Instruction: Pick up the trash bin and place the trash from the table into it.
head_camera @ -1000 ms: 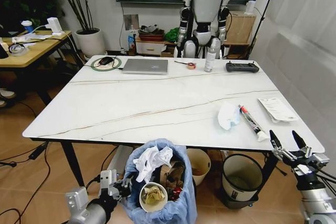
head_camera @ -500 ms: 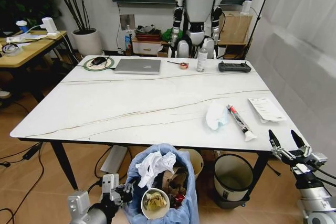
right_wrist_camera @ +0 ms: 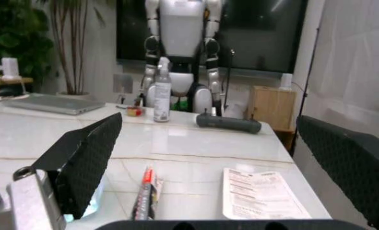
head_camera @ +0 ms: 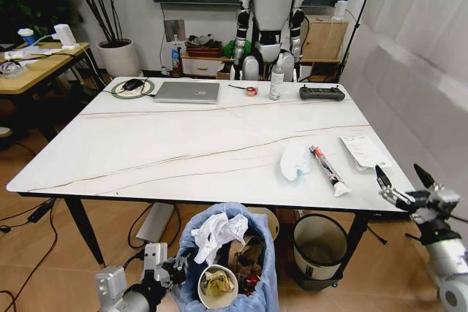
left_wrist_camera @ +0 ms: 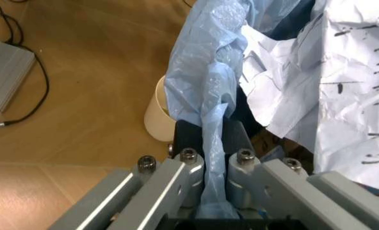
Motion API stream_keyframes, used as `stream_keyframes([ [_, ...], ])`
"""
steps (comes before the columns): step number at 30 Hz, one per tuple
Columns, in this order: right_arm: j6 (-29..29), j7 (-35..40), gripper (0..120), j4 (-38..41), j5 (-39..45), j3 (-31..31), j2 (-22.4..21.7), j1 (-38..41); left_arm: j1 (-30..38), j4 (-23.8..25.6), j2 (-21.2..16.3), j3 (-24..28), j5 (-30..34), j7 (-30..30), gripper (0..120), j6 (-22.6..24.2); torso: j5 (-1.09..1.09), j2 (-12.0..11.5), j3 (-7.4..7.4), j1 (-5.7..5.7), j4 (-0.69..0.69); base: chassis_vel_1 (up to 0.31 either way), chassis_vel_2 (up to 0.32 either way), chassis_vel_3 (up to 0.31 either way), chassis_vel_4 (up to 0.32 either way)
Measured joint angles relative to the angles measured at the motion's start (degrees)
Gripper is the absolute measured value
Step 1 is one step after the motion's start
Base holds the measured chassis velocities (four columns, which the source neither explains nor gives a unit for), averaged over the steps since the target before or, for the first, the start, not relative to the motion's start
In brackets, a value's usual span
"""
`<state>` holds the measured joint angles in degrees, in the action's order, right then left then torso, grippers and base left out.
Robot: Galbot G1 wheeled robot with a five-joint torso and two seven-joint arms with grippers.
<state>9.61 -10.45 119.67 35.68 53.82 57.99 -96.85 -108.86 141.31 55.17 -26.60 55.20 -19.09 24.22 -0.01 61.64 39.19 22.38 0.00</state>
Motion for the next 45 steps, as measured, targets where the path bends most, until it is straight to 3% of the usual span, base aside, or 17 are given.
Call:
stream_keyframes([
  [12, -5.28, 3.72, 100, 7.23, 7.81, -5.45, -9.28, -1.05, 0.19, -0.16, 0.18, -0.55, 0.13, 0.09, 0, -0.05, 0.00, 0.00, 0.00, 0.00, -0.01, 0.000, 0.000, 0.000, 0.000],
  [16, -5.71, 7.07, 100, 7.52, 8.85, -11.52, -16.14, 1.09, -0.41, 0.38, 0.07, -1.38, 0.13, 0.20, 0, -0.06, 0.00, 0.00, 0.00, 0.00, -0.01, 0.000, 0.000, 0.000, 0.000],
  [18, -7.13, 11.14, 100, 7.69, 10.54, -18.11, -19.74, 5.65, -1.09, 0.83, 0.37, -1.99, 0.12, 0.21, 0, -0.06, 0.02, 0.00, 0.00, 0.00, -0.01, 0.000, 0.000, 0.000, 0.000],
  [19, -7.13, 11.14, 100, 7.69, 10.54, -18.11, -19.74, 5.65, -1.09, 0.83, 0.37, -1.99, 0.12, 0.21, 0, -0.06, 0.02, 0.00, 0.00, 0.00, -0.01, 0.000, 0.000, 0.000, 0.000],
  [23, -9.44, 16.84, 100, 6.46, 12.87, -29.01, -23.63, 15.39, -2.63, 0.94, 0.73, -2.81, -0.63, 0.44, 0, -0.06, 0.02, 0.00, 0.01, 0.00, 0.01, 0.000, 0.000, 0.000, 0.000],
  [26, -11.70, 18.29, 100, 4.56, 14.55, -34.01, -24.99, 20.85, -2.82, 0.96, 1.41, -2.97, -0.91, 0.48, 0, -0.07, 0.01, 0.00, 0.01, 0.00, 0.01, 0.000, 0.000, 0.000, 0.000],
  [33, -15.67, 19.69, 100, 2.27, 17.67, -38.74, -25.54, 26.80, -2.81, 0.44, 1.75, -2.97, -1.15, 0.49, 0, -0.05, 0.01, 0.00, 0.01, 0.00, 0.00, 0.000, 0.000, 0.000, 0.000],
  [45, -18.06, 19.50, 100, 1.53, 17.33, -43.08, -25.88, 27.21, -2.71, 0.95, 2.05, -3.04, -1.18, 0.49, 0, 0.06, 0.01, 0.00, 0.00, 0.00, -0.02, 0.000, 0.000, 0.000, 0.000],
])
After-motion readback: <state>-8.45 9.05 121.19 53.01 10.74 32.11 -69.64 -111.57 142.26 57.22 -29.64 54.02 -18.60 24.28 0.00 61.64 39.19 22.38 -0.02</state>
